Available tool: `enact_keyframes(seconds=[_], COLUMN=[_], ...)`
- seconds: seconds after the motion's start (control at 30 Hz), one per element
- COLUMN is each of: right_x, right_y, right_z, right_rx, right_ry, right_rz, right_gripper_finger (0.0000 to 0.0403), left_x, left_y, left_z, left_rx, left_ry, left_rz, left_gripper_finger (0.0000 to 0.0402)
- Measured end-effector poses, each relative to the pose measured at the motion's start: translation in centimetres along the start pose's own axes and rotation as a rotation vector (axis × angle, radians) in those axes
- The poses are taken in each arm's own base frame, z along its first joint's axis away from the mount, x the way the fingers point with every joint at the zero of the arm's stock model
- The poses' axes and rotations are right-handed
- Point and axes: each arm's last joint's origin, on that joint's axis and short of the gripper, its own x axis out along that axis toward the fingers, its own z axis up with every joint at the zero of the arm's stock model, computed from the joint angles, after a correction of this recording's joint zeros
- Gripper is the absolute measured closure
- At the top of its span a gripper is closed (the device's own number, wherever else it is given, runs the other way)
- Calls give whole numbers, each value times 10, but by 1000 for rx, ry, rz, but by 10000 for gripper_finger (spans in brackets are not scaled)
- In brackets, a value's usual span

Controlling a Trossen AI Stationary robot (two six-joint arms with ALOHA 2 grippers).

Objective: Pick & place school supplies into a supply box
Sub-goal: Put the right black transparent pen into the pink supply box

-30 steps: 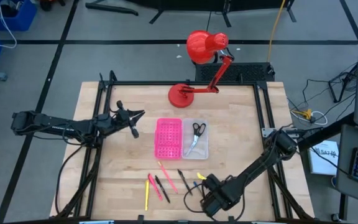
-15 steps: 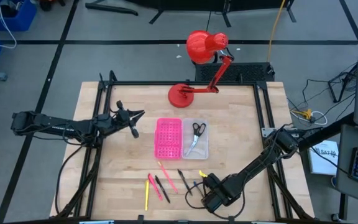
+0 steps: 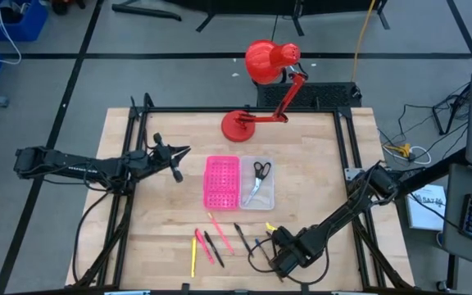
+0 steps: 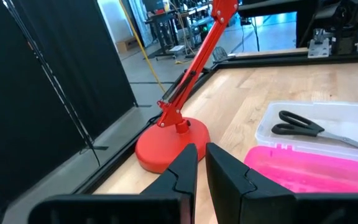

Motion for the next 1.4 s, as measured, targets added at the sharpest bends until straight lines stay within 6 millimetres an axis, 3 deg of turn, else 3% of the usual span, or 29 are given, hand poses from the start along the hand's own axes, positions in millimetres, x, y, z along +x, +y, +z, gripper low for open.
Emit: enact_keyframes(seconds=[0.07, 0.33, 0.87, 1.03, 1.2, 1.4], right_x=[0, -11, -97, -133, -160, -162], right_y=[0, -1, -6, -19, -33, -53], right_z=[0, 0, 2, 35, 84, 147], right_rx=[0, 16, 77, 138, 174, 229], right_ry=[1, -19, -418, -550, -598, -598], right_rz=[7, 41, 375, 444, 519, 512], right_gripper_finger=[376, 378, 378, 378, 378, 378], left_x=[0, 0, 0, 0, 0, 0], left_y=[0, 0, 0, 0, 0, 1], left_z=[0, 0, 0, 0, 0, 0], left_rx=[2, 7, 28, 22, 22, 31], left_ry=[-1, -1, 5, -1, -1, 4], left_rz=[0, 0, 0, 1, 2, 30], left_gripper_finger=[360, 360, 360, 360, 360, 360])
